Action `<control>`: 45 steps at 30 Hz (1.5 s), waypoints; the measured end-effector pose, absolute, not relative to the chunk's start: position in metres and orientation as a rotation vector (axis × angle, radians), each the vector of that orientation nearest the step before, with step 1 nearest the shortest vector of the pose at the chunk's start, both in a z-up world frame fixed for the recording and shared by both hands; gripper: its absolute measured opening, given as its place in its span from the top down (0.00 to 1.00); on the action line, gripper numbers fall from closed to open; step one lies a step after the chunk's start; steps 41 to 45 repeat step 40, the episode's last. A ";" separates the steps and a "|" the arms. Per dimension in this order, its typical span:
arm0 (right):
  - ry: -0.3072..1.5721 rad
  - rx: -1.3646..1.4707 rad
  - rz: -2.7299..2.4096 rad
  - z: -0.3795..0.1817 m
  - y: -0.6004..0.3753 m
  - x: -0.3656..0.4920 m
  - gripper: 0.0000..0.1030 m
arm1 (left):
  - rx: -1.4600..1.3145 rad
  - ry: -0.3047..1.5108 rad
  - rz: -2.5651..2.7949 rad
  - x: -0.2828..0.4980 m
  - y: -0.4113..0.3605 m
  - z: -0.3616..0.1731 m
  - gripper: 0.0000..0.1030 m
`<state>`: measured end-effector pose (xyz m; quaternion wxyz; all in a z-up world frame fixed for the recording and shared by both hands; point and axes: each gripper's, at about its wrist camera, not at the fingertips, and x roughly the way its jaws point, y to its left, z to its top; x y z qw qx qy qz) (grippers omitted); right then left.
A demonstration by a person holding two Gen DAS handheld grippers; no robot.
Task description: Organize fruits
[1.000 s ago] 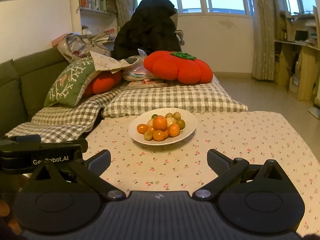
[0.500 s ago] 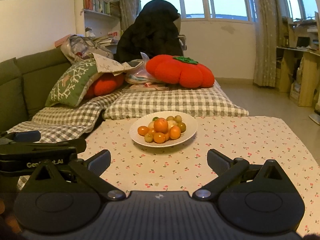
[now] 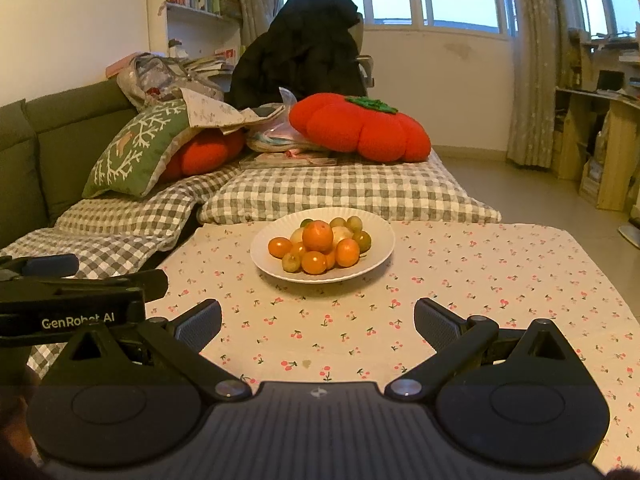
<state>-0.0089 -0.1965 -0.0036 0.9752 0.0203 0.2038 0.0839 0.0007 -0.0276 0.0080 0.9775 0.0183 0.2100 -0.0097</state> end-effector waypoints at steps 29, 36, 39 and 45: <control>0.425 0.042 0.177 -0.006 -0.194 -0.008 0.00 | 0.054 0.432 -0.007 0.004 -0.025 0.006 0.12; 0.425 0.041 0.177 -0.006 -0.194 -0.008 0.00 | 0.047 0.444 -0.006 0.005 -0.025 0.006 0.12; 0.426 0.040 0.177 -0.006 -0.194 -0.007 0.00 | 0.044 0.449 -0.008 0.006 -0.024 0.006 0.12; 0.426 0.041 0.177 -0.006 -0.194 -0.007 0.00 | 0.044 0.451 -0.009 0.006 -0.024 0.006 0.12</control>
